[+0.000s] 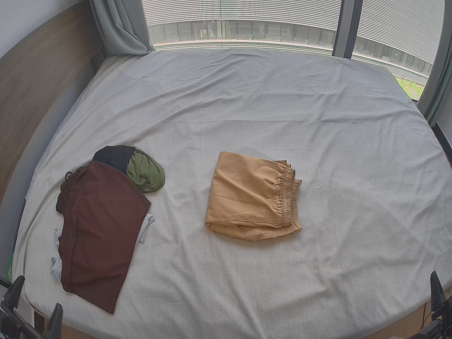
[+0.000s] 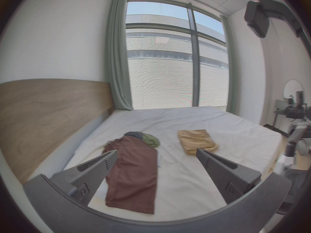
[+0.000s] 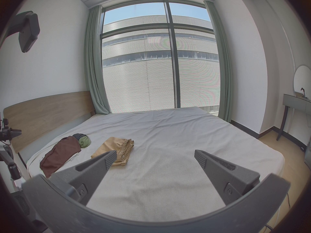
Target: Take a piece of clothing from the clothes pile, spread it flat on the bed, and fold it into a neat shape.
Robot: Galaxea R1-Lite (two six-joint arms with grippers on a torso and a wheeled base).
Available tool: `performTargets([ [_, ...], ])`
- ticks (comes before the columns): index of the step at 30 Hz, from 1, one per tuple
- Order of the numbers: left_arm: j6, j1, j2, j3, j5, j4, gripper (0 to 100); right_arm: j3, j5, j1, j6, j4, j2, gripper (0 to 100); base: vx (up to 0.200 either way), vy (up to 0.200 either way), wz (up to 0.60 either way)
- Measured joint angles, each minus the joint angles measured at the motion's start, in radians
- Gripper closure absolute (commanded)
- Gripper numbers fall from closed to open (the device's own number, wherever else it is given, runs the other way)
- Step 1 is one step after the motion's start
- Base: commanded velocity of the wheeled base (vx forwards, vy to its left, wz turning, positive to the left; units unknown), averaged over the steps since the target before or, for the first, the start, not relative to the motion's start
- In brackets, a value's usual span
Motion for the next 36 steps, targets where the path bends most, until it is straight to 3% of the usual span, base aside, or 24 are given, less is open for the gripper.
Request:
performTargets([
  [4, 0.017, 0.008, -0.015, 0.0, 0.121, 0.005, 0, 0.0, 0.002, -0.001, 0.004, 0.008, -0.001, 0, 0.0, 0.0, 0.0],
  [7, 0.022, 0.01, -0.02, 0.0, 0.156, 0.009, 0, 0.0, 0.006, -0.001, -0.005, 0.014, -0.001, 0, 0.0, 0.0, 0.0],
  [12, 0.021, 0.01, -0.024, 0.0, 0.149, 0.014, 0, 0.0, 0.003, -0.001, -0.05, 0.08, -0.001, 0, 0.0, 0.0, 0.0],
  [18, 0.031, 0.008, -0.024, 0.0, 0.034, 0.022, 0, 0.0, 0.012, -0.001, -0.064, 0.076, 0.0, 0, 0.0, 0.0, 0.0],
  [26, -0.03, 0.009, -0.024, 0.0, 0.161, 0.068, 0, 0.0, 0.023, 0.001, -0.072, 0.069, 0.0, 0, 0.0, 0.0, 0.0],
  [36, -0.033, 0.007, -0.024, 0.0, 0.155, 0.07, 0, 0.0, 0.023, 0.001, -0.075, 0.068, 0.0, 0, 0.0, 0.0, 0.0],
])
